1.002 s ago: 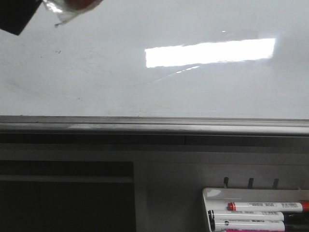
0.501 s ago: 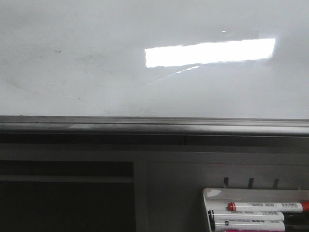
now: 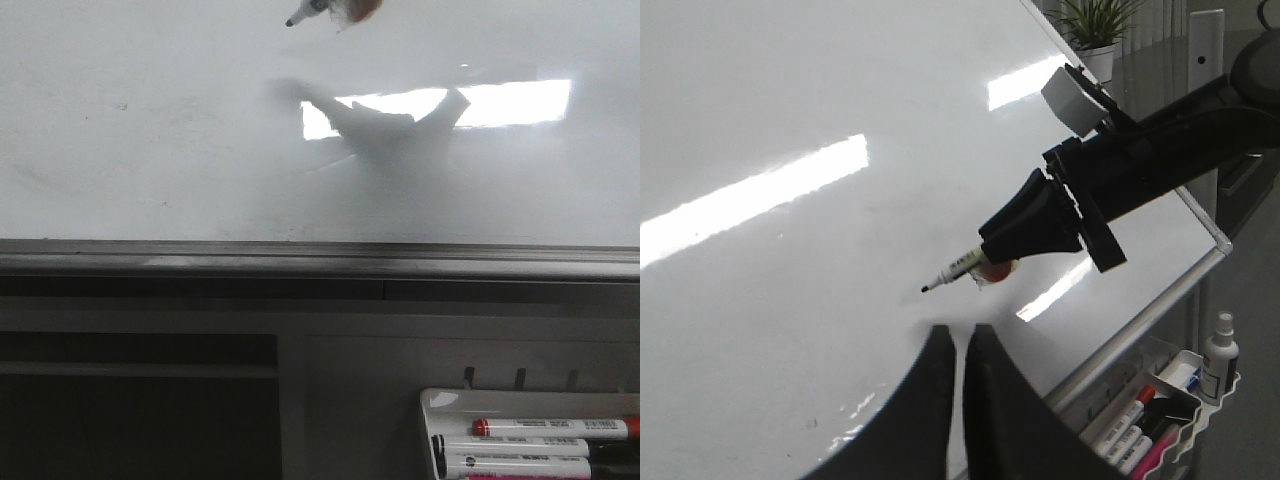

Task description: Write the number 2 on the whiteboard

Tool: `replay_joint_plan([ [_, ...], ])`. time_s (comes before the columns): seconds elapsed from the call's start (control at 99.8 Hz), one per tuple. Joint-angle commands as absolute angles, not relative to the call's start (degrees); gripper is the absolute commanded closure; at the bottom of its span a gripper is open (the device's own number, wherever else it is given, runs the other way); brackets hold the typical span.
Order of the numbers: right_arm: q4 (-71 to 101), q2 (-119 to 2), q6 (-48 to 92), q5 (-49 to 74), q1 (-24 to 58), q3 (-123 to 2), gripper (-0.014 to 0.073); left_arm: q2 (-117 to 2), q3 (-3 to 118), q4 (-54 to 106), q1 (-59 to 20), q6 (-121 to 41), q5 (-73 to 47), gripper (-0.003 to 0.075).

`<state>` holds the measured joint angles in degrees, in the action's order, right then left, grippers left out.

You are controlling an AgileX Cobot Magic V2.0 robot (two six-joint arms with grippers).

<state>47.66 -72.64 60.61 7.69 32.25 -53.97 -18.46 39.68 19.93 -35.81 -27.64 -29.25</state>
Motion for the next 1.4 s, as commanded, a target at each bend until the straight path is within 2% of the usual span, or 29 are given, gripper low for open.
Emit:
replay_joint_plan([
  [0.0, 47.41, -73.01, 60.91, 4.96, 31.45, -57.09, 0.0667, -17.72, 39.35, 23.71, -35.49, -26.74, -25.47, 0.0741],
  [0.27, 47.41, -75.19, 60.91, 6.5, 26.39, -58.14, 0.0667, -17.49, 38.48, 26.07, -35.49, -26.74, -25.71, 0.0741],
  [0.621, 44.88, -71.44, 60.78, 18.87, 10.89, -60.08, 0.0659, -17.49, 38.37, 26.07, -35.49, -26.74, -25.71, 0.0741],
  [0.781, 40.35, -67.84, 54.36, 29.8, 6.2, -59.66, 0.0654, -17.49, 38.37, 26.07, -35.49, -26.74, -25.71, 0.0741],
  [0.922, 39.16, -67.16, 52.71, 33.32, 8.01, -55.77, 0.0654, -17.49, 38.37, 26.07, -35.49, -26.74, -25.71, 0.0741],
  [1.042, 40.1, -68.1, 51.76, 28.28, 13.24, -51.42, 0.0654, -17.49, 38.37, 26.07, -35.49, -26.74, -25.71, 0.0741],
  [1.232, 40.33, -72.27, 49.69, 20.29, 22.27, -51.15, 0.0654, -17.49, 38.37, 26.07, -35.49, -26.74, -25.71, 0.0741],
  [1.392, 40.33, -74.23, 49.69, 20.06, 23.72, -51.96, 0.0654, -17.49, 38.37, 26.07, -35.49, -26.74, -25.71, 0.0741],
])
